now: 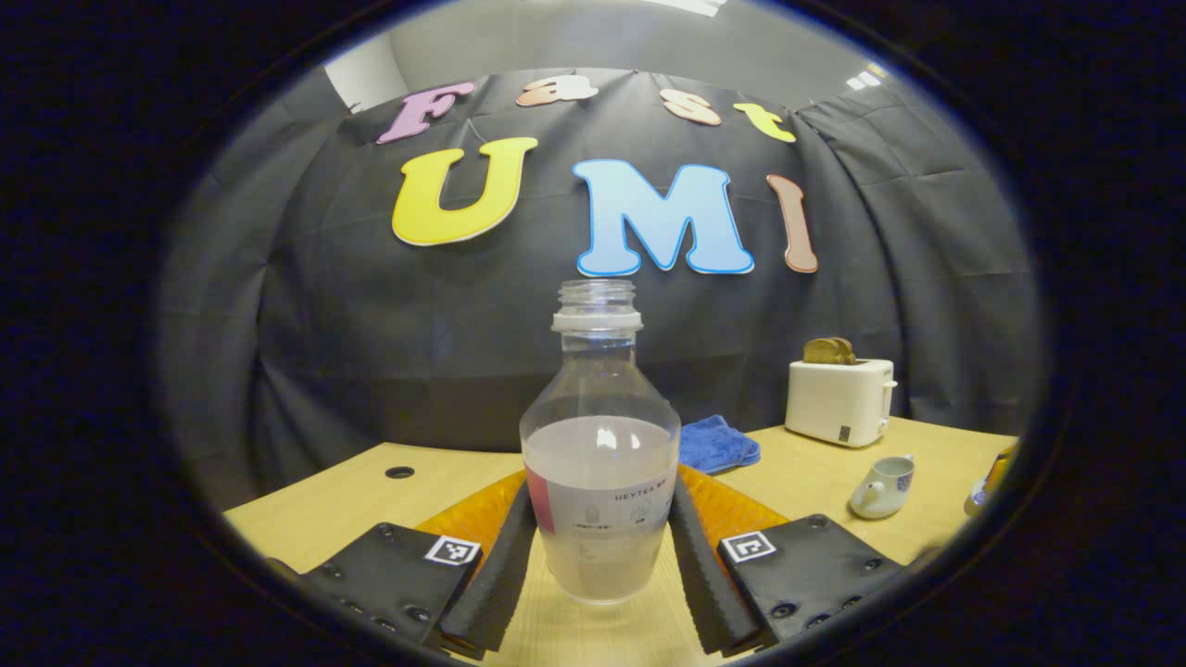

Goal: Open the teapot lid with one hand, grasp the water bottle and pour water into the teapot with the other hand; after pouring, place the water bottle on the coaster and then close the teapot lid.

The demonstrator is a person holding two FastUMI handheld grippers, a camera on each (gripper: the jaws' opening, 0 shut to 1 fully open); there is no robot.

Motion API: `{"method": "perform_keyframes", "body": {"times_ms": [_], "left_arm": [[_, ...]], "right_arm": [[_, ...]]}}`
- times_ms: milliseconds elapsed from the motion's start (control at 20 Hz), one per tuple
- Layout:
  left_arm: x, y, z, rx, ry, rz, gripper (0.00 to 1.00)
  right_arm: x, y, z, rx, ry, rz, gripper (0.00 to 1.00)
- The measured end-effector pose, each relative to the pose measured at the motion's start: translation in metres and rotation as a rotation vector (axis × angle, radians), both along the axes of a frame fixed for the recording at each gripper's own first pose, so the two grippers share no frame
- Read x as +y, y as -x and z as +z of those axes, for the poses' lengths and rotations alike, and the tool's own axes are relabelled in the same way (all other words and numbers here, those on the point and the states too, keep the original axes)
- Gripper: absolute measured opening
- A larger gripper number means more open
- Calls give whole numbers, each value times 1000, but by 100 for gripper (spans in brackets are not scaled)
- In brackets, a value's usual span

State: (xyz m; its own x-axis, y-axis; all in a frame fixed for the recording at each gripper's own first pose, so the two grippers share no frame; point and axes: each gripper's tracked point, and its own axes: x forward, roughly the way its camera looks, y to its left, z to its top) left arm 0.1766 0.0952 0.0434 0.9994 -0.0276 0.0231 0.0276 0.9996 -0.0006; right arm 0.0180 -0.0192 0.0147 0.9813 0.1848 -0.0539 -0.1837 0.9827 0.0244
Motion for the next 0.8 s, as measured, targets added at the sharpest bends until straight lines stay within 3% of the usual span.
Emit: {"method": "perform_keyframes", "body": {"times_ms": [150, 300, 800], "left_arm": [[2, -18, -8, -2, -29, -10, 85], [-2, -45, -20, 9, 12, -54, 85], [14, -88, -53, 66, 15, -46, 84]], "right_arm": [[-1, 2, -1, -1, -1, -2, 2], [-4, 1, -1, 3, -11, -8, 2], [-13, -3, -2, 13, -21, -39, 2]]}}
